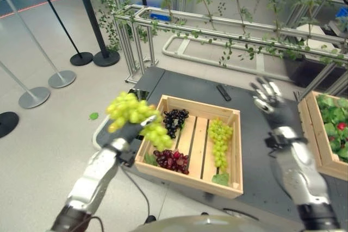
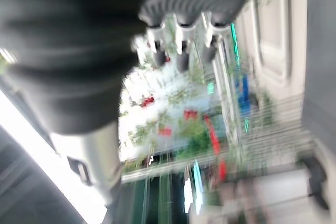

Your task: Pick up the fruits from the basket on one side to the basket on the other side

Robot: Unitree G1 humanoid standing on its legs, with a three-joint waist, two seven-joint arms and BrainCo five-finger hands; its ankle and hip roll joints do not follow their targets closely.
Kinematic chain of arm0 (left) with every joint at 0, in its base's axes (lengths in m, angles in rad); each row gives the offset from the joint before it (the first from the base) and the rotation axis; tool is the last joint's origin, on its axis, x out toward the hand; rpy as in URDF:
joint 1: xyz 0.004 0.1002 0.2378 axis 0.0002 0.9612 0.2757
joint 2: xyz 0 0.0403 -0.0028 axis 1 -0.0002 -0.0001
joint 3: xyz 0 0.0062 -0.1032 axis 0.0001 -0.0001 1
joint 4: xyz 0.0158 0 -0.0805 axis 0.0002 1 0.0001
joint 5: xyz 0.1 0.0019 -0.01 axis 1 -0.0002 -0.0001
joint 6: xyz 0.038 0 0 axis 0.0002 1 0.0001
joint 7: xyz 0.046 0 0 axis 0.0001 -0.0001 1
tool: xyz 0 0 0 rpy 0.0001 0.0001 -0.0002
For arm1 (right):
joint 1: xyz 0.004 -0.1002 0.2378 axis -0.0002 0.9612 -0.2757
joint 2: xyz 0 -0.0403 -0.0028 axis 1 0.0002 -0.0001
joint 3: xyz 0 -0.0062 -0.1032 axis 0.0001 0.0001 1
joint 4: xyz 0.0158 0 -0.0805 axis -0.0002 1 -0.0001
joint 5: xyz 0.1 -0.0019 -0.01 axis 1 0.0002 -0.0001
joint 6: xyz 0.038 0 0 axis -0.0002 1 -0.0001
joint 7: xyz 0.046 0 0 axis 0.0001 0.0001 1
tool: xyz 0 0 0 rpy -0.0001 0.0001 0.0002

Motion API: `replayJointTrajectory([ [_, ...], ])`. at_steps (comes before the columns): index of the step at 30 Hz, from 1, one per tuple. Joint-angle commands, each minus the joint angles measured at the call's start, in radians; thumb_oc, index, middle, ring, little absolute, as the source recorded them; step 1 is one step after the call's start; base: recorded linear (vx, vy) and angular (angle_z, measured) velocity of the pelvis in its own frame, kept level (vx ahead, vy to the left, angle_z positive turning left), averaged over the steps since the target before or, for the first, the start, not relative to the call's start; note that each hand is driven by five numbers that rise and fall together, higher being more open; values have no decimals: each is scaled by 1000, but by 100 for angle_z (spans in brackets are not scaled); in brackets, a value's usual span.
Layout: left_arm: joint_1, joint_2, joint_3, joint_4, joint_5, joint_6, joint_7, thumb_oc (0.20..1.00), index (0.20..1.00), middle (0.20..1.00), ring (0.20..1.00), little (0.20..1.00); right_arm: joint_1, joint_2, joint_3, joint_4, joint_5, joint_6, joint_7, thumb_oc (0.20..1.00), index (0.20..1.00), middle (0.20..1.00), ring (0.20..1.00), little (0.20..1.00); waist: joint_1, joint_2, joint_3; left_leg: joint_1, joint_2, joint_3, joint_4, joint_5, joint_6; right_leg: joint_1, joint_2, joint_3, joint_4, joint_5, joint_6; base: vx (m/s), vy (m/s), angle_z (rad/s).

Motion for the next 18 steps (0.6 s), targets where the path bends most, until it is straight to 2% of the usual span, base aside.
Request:
replayJointTrajectory([
  [1,-40,27,73,-93,-24,-120,7,200,200,200,200,200,-32,2,-39,-23,-110,-75,-24,1000,1000,1000,1000,1000,-16,-42,12,-43,-82,2,114,-124,79,-3,-76,-21,95,-64,114,-32,132,-71],
  [3,2,-3,147,-96,-14,-144,24,200,200,200,200,200,8,27,-85,38,-133,-80,-38,1000,1000,1000,1000,1000,-31,-36,35,-43,-93,29,117,-133,92,-33,-89,15,123,-54,130,-80,211,-52],
  [5,4,-3,162,-101,-4,-148,29,200,200,200,200,200,8,27,-89,43,-148,-80,-41,1000,1000,1000,1000,1000,-32,-36,41,-42,-95,39,113,-133,95,-46,-92,26,136,-51,135,-90,174,-48],
  [6,2,-1,192,-113,29,-168,51,200,200,200,200,200,16,39,-89,57,-157,-84,-39,1000,1000,1000,1000,1000,-45,-36,60,-41,-104,59,105,-133,103,-79,-98,47,164,-33,150,-117,176,-53],
  [8,1,2,203,-111,38,-175,56,200,200,200,200,200,20,37,-86,57,-174,-84,-37,1000,1000,1000,1000,1000,-48,-41,69,-40,-109,71,102,-132,105,-93,-103,63,169,-14,158,-137,148,-61],
  [9,-9,0,219,-106,65,-192,80,200,200,200,200,200,16,40,-71,63,-200,-85,-36,1000,1000,1000,1000,1000,-65,-50,92,-43,-114,97,98,-128,108,-124,-116,94,158,46,180,-127,80,-60],
  [11,-21,4,224,-99,79,-199,97,200,200,200,200,200,5,43,-54,75,-197,-88,-39,1000,1000,1000,1000,1000,-66,-48,104,-56,-107,117,107,-121,106,-146,-121,112,157,67,190,-223,92,-65],
  [12,-41,8,228,-94,103,-208,126,200,200,200,200,200,-6,42,-29,94,-201,-86,-40,1000,1000,1000,1000,1000,-60,-37,121,-89,-93,137,134,-118,111,-163,-114,105,206,30,176,-321,120,-63],
  [14,-53,14,237,-100,132,-212,143,200,200,200,200,200,-9,35,-13,92,-209,-85,-40,1000,1000,1000,1000,1000,-35,-23,116,-124,-80,151,149,-102,115,-139,-118,36,300,-65,142,-261,95,-55],
  [16,-68,6,234,-102,127,-213,153,200,200,200,200,200,-12,30,2,95,-212,-86,-38,1000,1000,1000,1000,1000,-18,-11,96,-155,-67,155,145,-70,118,-92,-91,21,440,-167,114,-166,-6,-33],
  [17,-72,3,233,-100,125,-211,155,200,200,200,200,200,-12,26,4,98,-217,-86,-38,1000,1000,1000,1000,1000,-12,-13,84,-162,-68,157,142,-66,120,-61,-80,28,471,-200,108,-93,-35,-18],
  [18,-72,3,234,-100,125,-211,155,200,200,200,200,200,-13,26,4,98,-217,-86,-38,1000,1000,1000,1000,1000,-11,-12,84,-165,-66,159,142,-63,119,-64,-78,29,470,-197,107,-98,-123,-12],
])
